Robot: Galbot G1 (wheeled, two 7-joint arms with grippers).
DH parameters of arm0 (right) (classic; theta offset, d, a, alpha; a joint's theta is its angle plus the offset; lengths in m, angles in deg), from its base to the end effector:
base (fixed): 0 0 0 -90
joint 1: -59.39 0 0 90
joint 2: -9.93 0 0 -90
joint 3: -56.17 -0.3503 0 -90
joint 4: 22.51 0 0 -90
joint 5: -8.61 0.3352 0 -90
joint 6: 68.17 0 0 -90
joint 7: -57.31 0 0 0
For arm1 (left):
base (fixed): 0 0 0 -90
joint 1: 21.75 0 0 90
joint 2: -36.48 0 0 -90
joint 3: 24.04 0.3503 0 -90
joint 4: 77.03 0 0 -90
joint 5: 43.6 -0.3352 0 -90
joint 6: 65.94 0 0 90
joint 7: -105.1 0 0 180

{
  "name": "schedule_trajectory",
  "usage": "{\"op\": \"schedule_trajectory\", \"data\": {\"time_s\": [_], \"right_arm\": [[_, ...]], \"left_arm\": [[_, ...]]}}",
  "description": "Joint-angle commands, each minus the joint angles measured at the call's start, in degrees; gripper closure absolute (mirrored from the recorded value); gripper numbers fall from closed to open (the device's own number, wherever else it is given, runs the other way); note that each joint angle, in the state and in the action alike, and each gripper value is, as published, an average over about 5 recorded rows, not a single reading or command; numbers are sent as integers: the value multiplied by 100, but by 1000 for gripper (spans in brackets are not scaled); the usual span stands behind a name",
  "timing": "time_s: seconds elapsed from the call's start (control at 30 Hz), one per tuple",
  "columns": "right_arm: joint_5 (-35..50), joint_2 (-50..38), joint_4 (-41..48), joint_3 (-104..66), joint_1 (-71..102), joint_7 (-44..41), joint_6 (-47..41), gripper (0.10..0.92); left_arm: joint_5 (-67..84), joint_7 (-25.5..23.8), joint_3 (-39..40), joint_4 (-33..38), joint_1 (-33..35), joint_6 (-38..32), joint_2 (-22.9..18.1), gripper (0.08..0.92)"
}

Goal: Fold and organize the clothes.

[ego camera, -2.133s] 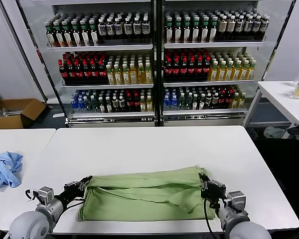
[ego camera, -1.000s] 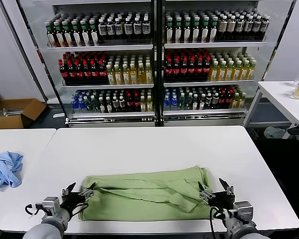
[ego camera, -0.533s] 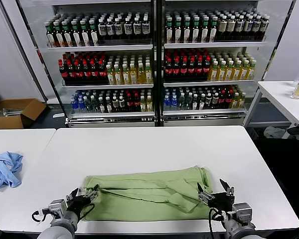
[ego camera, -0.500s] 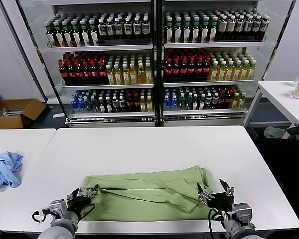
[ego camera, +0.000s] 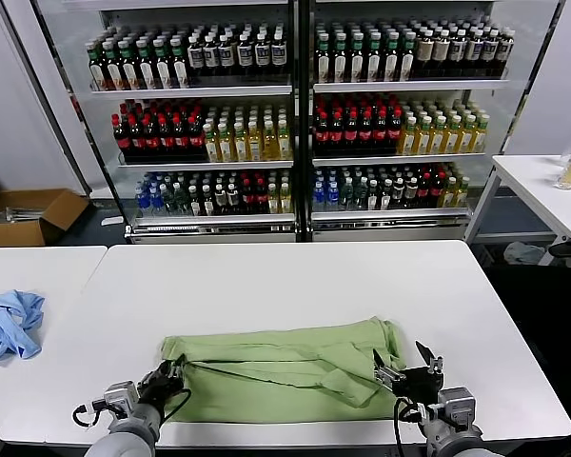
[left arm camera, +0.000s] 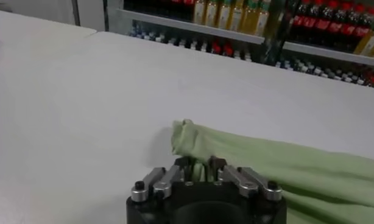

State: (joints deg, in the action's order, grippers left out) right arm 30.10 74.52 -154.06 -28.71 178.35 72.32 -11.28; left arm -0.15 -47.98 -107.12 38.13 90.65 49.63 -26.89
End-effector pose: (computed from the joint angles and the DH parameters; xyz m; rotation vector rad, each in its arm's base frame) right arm 0.1580 -0.0347 -0.2305 0.1438 -2.7060 0.1410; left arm 0.2014 0.0605 -0.3017 0.1223 -2.5457 0.2302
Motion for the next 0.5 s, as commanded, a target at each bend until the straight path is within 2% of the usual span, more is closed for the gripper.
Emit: {"op": "schedule_trajectory", "data": {"time_s": [0.03, 0.13, 0.23, 0.5], "right_arm": [[-14, -9, 2, 0, -2, 2, -1, 203], [-7, -64, -26, -35, -14, 0, -1, 203], [-5, -101, -58, -79, -46, -3, -1, 203], [-10, -89, -92, -39, -144, -20, -1, 203]], "left_arm": [[-949, -118, -86, -164, -195, 46, 21, 778], [-1489, -139, -432, -69, -296, 215, 197, 859], [-2157, -162, -910, 44, -232, 414, 422, 906], [-2075, -443, -2655, -79, 557, 725, 906, 911]]}}
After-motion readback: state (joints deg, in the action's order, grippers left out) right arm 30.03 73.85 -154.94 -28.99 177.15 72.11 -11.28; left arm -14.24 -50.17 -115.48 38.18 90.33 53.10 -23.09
